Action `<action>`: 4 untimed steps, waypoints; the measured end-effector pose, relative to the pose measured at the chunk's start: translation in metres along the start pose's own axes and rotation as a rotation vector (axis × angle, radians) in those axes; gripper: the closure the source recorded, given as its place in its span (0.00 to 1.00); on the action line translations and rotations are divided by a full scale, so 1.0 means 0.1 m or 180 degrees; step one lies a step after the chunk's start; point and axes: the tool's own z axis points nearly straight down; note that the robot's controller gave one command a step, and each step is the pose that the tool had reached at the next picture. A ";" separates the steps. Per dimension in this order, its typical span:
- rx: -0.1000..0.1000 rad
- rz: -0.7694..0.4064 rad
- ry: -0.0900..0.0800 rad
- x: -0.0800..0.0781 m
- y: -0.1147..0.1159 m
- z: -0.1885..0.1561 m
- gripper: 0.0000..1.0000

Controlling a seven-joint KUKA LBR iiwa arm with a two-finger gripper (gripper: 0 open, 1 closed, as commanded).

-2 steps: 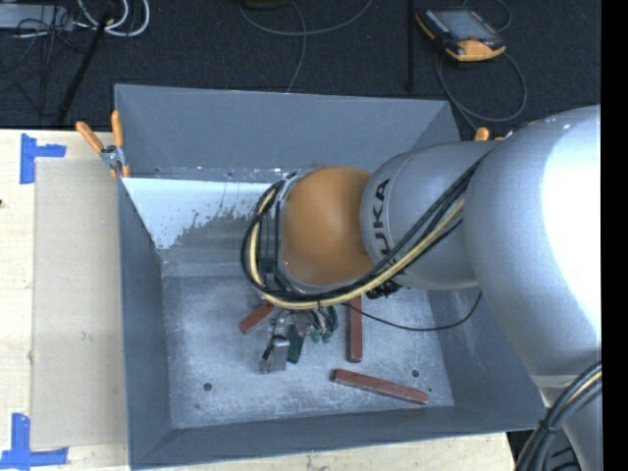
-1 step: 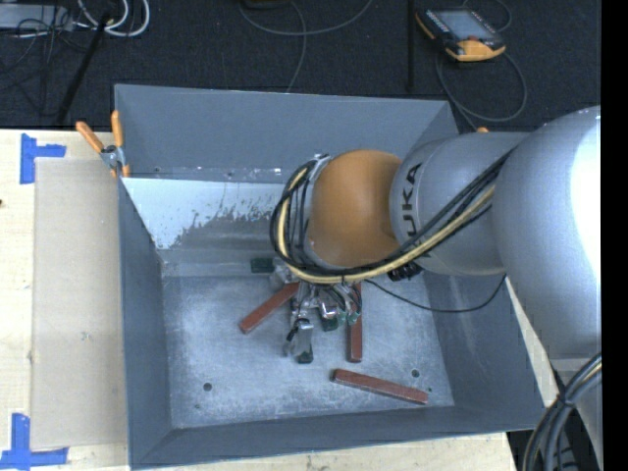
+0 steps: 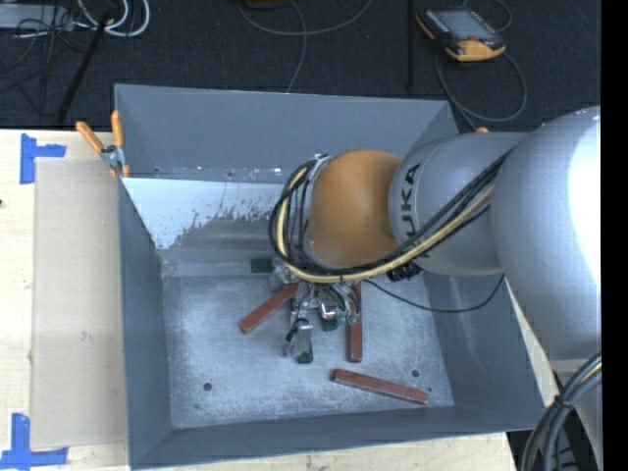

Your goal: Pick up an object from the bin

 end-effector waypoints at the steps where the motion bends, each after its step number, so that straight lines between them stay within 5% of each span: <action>1: -0.0001 0.0017 0.0002 0.00 0.00 0.00 0.00; 2: -0.0001 0.0040 0.0003 0.00 -0.01 0.01 0.00; 3: -0.0002 0.0041 0.0002 0.00 -0.01 0.00 1.00; 4: -0.0002 0.0058 -0.0009 -0.01 -0.01 -0.33 1.00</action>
Offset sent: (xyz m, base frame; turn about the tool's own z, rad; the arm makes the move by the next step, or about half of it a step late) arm 0.0000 0.0000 0.0000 0.0000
